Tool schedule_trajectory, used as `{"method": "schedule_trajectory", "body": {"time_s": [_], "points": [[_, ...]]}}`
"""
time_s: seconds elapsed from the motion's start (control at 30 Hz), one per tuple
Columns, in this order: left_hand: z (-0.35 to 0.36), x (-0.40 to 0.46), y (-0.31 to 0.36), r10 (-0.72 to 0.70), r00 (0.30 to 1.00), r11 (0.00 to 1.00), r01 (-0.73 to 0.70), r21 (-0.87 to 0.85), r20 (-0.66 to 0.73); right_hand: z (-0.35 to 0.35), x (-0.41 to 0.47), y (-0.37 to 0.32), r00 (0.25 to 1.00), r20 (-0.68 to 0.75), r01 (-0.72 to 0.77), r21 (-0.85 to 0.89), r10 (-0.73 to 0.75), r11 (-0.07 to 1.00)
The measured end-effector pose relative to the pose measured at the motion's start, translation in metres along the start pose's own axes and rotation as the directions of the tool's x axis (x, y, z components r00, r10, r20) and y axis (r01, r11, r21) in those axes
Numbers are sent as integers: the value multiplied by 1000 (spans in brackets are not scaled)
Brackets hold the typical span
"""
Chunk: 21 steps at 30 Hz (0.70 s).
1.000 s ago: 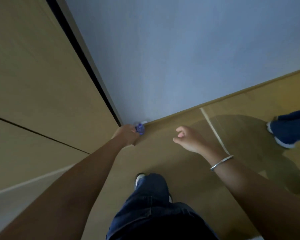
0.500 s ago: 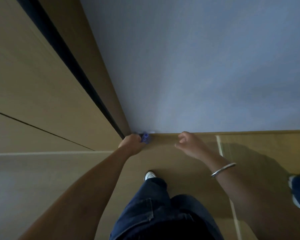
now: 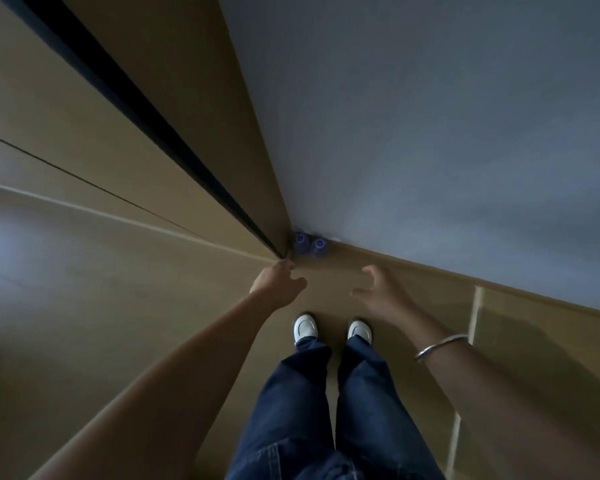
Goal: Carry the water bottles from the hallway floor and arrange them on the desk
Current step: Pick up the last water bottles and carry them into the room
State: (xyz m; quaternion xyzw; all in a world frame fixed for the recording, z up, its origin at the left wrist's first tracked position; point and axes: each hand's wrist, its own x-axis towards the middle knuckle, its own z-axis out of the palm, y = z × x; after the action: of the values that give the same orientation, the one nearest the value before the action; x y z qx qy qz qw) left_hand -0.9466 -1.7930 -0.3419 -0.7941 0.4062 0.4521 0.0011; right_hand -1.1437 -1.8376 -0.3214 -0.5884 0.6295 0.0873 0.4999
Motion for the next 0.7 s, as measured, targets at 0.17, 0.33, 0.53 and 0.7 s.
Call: {"method": "schedule_trajectory", "body": {"time_s": [0.17,0.33,0.53,0.7], "points": [[25,32,-8,-75,997,997,75,-35,10,8,48,16,999,33,-5,-9,5,1000],[57,88,-18,-115,993,992,114,-52,-13,32,107,38,997,74,30,-80,-25,996],[114,169,-38,-111,993,992,108,-62,-36,72,183,81,990,131,68,-154,-48,986],[150,234,-56,-106,991,992,100,-76,-78,100,249,114,990,125,87,-235,-58,968]]}}
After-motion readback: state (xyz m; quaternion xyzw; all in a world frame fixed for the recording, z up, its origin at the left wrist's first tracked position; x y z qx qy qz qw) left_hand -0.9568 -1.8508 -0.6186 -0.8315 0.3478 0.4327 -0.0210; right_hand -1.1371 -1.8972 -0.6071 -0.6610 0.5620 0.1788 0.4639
